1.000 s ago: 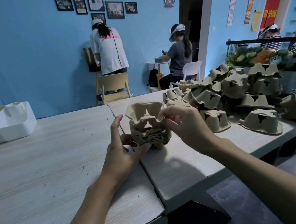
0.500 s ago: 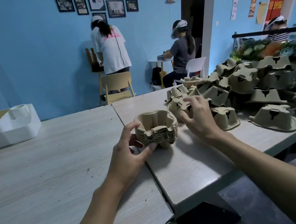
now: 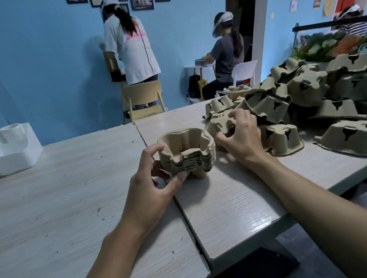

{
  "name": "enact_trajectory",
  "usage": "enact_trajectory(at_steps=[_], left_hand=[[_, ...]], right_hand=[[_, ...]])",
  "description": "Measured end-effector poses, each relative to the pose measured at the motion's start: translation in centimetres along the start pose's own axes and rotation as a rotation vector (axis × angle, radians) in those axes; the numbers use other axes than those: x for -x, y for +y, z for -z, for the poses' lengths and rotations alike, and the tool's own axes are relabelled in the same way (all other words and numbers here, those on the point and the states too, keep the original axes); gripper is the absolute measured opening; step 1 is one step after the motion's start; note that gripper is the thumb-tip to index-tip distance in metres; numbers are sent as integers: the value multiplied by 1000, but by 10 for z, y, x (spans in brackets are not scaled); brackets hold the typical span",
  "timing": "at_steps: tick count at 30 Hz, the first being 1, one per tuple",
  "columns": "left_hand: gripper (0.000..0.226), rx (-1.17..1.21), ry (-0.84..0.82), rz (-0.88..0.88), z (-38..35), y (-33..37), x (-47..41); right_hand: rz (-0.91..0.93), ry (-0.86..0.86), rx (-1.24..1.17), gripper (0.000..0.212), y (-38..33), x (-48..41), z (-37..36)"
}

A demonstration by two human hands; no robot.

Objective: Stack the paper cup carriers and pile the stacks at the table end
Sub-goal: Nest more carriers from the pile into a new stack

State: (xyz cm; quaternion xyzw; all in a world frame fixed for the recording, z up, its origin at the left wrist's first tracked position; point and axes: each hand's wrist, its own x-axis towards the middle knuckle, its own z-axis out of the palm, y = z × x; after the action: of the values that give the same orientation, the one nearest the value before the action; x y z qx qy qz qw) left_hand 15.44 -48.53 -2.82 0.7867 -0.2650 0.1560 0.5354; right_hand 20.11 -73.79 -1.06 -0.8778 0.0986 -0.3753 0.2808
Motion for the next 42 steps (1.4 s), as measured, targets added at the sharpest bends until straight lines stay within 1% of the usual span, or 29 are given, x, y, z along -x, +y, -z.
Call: enact_trajectory(at_steps=[2,4,7,10,12,14,16,19,22,25,28,30,32,36,42], left_hand=[[59,-10,9,-1,1,1,0],[58,-8,25,7,1,0,0],[59,-23,67,27,2,-1,0],[59,-28,104,46,3,-1,0],[59,-27,117,51,4,-1,0],[59,-28,125,48,4,-1,0],[59,-32,123,49,4,0,-1],[59,-33,120,53,4,1,-1],[59,-34,123,56,4,0,0],[59,-30,123,55,4,2,-1],[58,-24,120,57,3,2,-1],[58,-24,121,59,3,2,-1],[58,-25,123,58,4,2,-1],[58,-16,126,58,4,2,-1],[58,-11,143,54,4,2,-1]], right_hand=[[39,27,-162,52,-2,3,5],[107,23,-260,57,-1,8,10],[200,-17,-258,65,-1,13,11],[260,-20,-183,68,-2,15,10],[296,-12,-117,61,-5,17,9],[282,-1,-107,47,-8,19,12],[242,-8,-164,34,-11,21,15],[168,-47,-338,20,-12,20,20],[104,-79,-436,18,-11,18,20],[85,-97,-471,15,-12,18,20],[56,-100,-498,24,-12,18,21],[17,-109,-546,38,-12,18,22],[-38,-153,-592,52,-13,18,23],[-107,-207,-569,70,-12,18,20],[-111,-264,-632,66,-11,17,22]])
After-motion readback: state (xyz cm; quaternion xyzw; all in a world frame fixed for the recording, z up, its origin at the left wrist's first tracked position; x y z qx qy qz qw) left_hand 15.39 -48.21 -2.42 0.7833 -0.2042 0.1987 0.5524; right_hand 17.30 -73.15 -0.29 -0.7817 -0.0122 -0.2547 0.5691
